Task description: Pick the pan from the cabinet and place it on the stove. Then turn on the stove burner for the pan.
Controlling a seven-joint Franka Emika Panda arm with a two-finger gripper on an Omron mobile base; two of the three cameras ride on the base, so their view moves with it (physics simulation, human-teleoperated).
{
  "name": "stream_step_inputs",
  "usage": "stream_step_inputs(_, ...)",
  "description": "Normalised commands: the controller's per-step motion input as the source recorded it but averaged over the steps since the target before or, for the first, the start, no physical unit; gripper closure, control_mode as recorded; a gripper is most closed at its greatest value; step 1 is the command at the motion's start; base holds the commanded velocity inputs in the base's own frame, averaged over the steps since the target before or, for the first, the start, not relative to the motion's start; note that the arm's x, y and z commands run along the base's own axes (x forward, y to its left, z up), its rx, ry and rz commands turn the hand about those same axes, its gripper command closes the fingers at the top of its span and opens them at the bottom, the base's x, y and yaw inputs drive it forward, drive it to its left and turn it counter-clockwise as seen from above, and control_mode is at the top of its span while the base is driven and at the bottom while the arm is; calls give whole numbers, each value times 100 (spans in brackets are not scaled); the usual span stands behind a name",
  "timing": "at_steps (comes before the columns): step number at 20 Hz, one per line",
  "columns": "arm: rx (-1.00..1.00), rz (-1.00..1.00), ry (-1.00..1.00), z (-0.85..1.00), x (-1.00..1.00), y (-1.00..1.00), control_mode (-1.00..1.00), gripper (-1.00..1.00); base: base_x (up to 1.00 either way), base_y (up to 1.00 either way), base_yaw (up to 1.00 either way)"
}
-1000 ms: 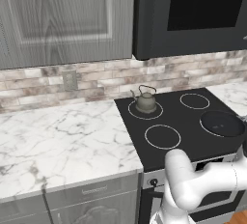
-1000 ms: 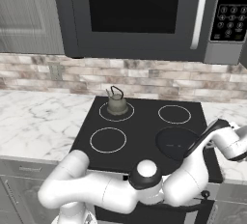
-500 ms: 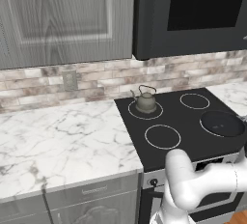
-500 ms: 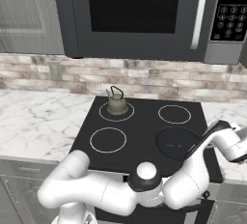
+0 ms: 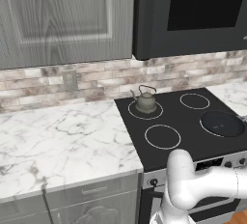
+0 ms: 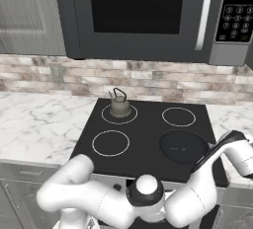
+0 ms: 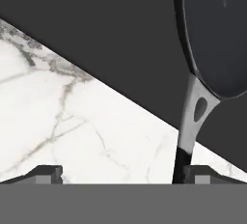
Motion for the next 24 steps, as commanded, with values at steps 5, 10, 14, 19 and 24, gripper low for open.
stream_step_inputs(5, 3, -1, 0, 0, -75, 9, -100, -100, 0, 0, 0)
stream_step_inputs(10, 6, 0, 0, 0, -69, 18, -100, -100, 0, 0, 0)
stream_step_inputs(14, 5, 0, 0, 0, -74, 28, -100, -100, 0, 0, 0)
stream_step_inputs(19, 6, 0, 0, 0, -71, 32, -100, -100, 0, 0, 0)
stream_step_inputs(24, 6, 0, 0, 0, -64, 41, -100, -100, 0, 0, 0)
